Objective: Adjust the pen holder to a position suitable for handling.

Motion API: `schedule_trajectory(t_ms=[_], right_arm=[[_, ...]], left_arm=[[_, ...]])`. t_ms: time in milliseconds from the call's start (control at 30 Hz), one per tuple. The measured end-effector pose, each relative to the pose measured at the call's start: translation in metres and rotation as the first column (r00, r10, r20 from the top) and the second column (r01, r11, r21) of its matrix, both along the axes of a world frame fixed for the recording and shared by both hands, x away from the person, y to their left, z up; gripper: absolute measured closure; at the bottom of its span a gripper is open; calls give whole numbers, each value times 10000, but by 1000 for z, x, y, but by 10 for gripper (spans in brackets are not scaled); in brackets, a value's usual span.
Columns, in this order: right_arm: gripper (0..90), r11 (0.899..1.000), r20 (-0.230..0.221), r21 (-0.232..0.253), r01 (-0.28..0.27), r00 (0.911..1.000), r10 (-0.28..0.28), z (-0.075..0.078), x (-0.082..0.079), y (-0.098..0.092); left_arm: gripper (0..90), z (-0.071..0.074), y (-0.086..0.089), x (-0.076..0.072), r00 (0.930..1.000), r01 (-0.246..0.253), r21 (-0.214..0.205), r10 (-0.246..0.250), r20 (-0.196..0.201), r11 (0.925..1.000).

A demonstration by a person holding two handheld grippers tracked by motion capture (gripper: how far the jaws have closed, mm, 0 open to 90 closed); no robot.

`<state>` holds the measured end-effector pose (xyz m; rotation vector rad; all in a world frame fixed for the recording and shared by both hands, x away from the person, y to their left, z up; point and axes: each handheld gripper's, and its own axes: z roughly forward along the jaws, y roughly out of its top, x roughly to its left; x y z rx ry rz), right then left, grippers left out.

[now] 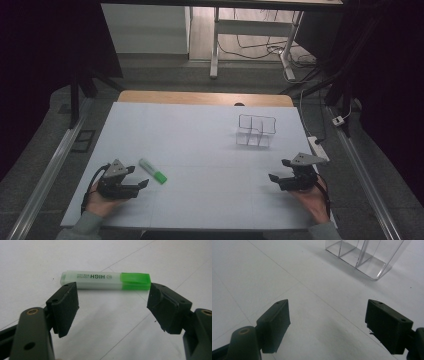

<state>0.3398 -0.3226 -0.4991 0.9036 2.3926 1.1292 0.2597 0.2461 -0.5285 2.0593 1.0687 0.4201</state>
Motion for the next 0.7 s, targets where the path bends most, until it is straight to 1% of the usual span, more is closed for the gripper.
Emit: schedule_trajectory(t_ms=[200, 267, 400, 500, 700], right_arm=[[197, 10000, 40, -41, -25, 10000, 25, 0, -1, 1], [200, 10000, 27, 18, -34, 10000, 34, 0, 0, 1], [213, 10000, -51, -31, -10, 10000, 10, 0, 1, 3], [222, 9997, -124, -223, 41, 9999, -44, 2, 3, 7], [234, 9995, -140, -211, 234, 9996, -237, 7, 11, 13]], left_arm=[[249, 1, 0, 0, 10000, -20, -12, 20, 32, 10000], [249, 1, -1, 0, 10000, -22, 6, 22, 17, 10000], [249, 1, -1, 1, 10000, -28, -1, 28, 10, 10000], [249, 1, -1, 1, 10000, -40, -21, 40, 18, 10000], [249, 0, -1, 1, 10000, -38, -8, 38, 30, 10000]])
